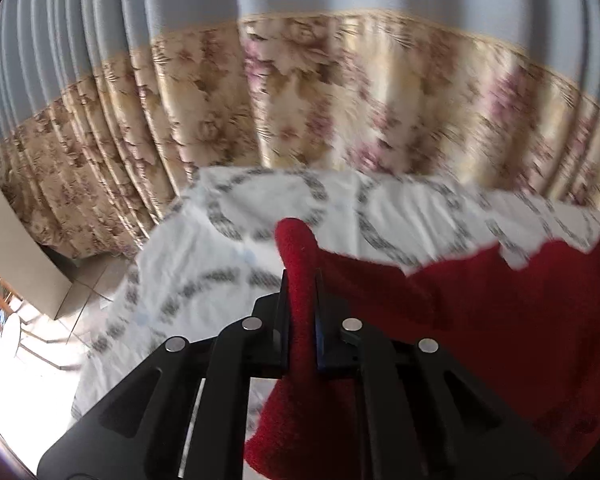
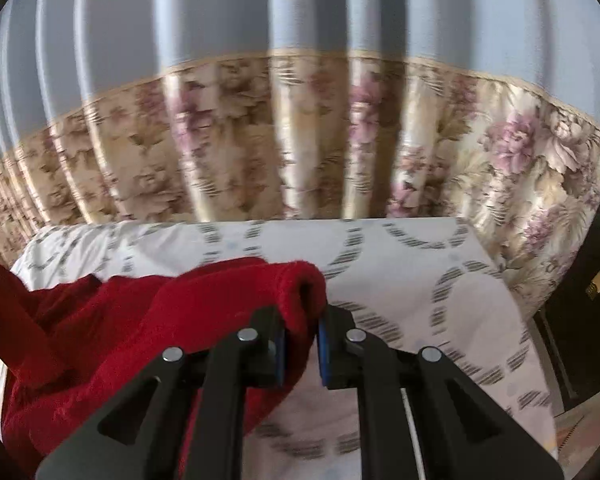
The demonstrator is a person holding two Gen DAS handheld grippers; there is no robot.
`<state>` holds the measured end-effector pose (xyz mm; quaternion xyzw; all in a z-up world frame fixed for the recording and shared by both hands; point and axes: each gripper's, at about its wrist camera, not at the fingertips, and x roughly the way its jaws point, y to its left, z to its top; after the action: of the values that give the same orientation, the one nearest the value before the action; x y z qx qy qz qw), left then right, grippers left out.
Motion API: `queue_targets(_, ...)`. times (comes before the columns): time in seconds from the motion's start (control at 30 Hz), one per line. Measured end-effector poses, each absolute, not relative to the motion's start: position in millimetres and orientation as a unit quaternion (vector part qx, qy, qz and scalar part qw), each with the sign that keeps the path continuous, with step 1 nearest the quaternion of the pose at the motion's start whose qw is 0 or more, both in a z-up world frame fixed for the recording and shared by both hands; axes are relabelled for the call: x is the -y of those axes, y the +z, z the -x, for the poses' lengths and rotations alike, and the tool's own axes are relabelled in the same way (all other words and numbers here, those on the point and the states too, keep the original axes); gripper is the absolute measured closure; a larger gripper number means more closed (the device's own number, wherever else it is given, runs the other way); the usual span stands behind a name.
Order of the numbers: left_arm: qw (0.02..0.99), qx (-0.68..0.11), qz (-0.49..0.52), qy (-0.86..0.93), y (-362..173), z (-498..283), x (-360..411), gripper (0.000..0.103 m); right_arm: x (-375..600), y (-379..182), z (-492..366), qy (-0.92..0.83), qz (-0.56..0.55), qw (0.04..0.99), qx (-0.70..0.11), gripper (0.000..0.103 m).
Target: Fold small clothes
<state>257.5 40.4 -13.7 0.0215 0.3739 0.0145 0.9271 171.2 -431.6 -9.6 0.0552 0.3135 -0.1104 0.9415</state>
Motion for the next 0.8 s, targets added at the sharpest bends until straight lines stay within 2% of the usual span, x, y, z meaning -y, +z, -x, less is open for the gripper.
queue_targets(0.27,0.932,-0.362,0.001,0.036,-11,-269,-53,0.096,494,-14,-133,-0.17,-0.08,0.934,-0.304,0.091)
queue_targets(0.37,0.919,-0.391,0.006,0.042,-34,-276,-55,0.096,510,-33,-120,-0.179,-0.089,0.924,-0.327,0.091)
queue_targets(0.43,0.912,-0.406,-0.012,0.046,-50,-275,-53,0.094,513,-49,-116,-0.173,-0.086,0.917,-0.35,0.087)
queue_targets(0.47,0.91,-0.41,-0.018,0.049,-55,-272,-53,0.09,515,-53,-112,-0.175,-0.087,0.914,-0.355,0.078)
queue_targets(0.5,0.908,-0.414,-0.026,0.055,-58,-269,-53,0.084,518,-56,-106,-0.18,-0.087,0.911,-0.362,0.064)
queue_targets(0.53,0.908,-0.412,-0.028,0.066,-58,-264,-57,0.078,521,-55,-99,-0.185,-0.092,0.909,-0.362,0.056)
queue_targets(0.57,0.909,-0.409,-0.024,0.074,-55,-258,-62,0.054,526,-51,-90,-0.191,-0.101,0.91,-0.353,0.05)
queue_targets(0.6,0.912,-0.402,-0.017,0.078,-49,-252,-68,0.035,531,-44,-82,-0.198,-0.106,0.913,-0.341,0.05)
queue_targets(0.63,0.916,-0.391,-0.011,0.082,-40,-245,-75,0.032,534,-33,-77,-0.204,-0.103,0.916,-0.33,0.05)
queue_targets(0.73,0.927,-0.369,-0.008,0.069,-11,-243,-76,0.03,531,-4,-80,-0.173,-0.098,0.931,-0.306,0.05)
queue_targets(0.8,0.934,-0.354,-0.016,0.052,4,-251,-63,0.022,519,11,-101,-0.135,-0.086,0.94,-0.301,0.049)
